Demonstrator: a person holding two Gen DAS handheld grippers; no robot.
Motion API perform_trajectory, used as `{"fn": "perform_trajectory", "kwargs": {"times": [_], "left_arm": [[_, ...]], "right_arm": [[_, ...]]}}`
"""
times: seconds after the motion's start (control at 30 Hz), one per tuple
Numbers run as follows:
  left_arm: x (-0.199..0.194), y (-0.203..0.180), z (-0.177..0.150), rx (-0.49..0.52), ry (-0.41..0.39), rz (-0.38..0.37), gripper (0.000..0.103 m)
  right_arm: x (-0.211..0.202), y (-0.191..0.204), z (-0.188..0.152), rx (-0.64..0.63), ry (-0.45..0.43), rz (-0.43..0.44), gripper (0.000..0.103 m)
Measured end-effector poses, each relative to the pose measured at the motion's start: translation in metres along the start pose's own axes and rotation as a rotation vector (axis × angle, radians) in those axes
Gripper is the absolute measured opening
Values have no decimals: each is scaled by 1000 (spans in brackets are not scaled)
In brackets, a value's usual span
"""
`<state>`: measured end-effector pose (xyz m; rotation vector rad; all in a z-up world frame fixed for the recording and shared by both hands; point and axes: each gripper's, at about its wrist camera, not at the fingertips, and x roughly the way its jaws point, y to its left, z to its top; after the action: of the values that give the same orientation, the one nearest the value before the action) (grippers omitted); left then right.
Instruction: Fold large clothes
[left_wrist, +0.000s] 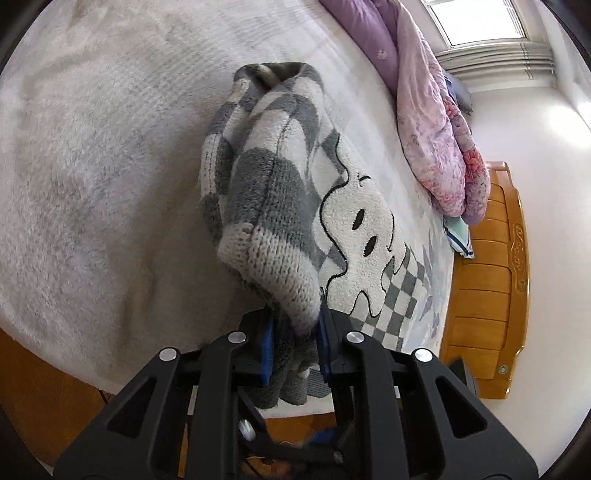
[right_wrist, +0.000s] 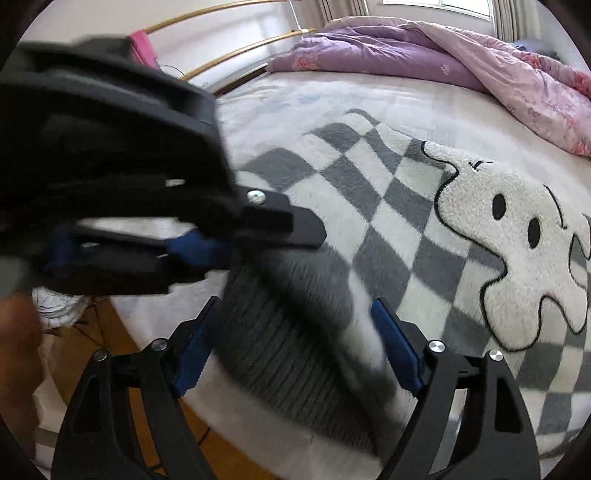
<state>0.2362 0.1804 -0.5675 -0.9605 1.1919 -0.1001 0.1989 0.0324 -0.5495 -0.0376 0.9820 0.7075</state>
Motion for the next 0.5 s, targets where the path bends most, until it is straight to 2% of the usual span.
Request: {"fn": "perform_trajectory", "kwargs": {"times": [0.03,0.07,0.1,0.17,0.23,0.33,0.4,0.47,0.5], "left_arm": [[0,-1,0,-9,-3,-1,17],[0,-2,0,-12,-7,0,17],[0,-3,-1,-5,-11,6,17],[0,-7,-1,-10,-20,13,19],[2,-18,-2,-7,-17,12,23],[-1,-47,-8,56,-35,8,27],[-10,-75,-16,131,-88,-42,36],[-21,-95,-25,179,-172,-105,62],[-29,-105,-29,191,-224,-156,68]], "right_arm": [[2,-2,3,8,-6,-2,76],[5,-4,8,16,-8,-7,67],[6,-7,12,24,-6,3,62],[8,-12,19,36,8,13,39],[4,-19,22,49,18,4,30],[-13,-44,27,152,2,28,26],[-26,-67,30,254,-21,53,25],[-43,-99,31,362,-55,64,24],[-52,-116,31,418,-74,77,24]]}}
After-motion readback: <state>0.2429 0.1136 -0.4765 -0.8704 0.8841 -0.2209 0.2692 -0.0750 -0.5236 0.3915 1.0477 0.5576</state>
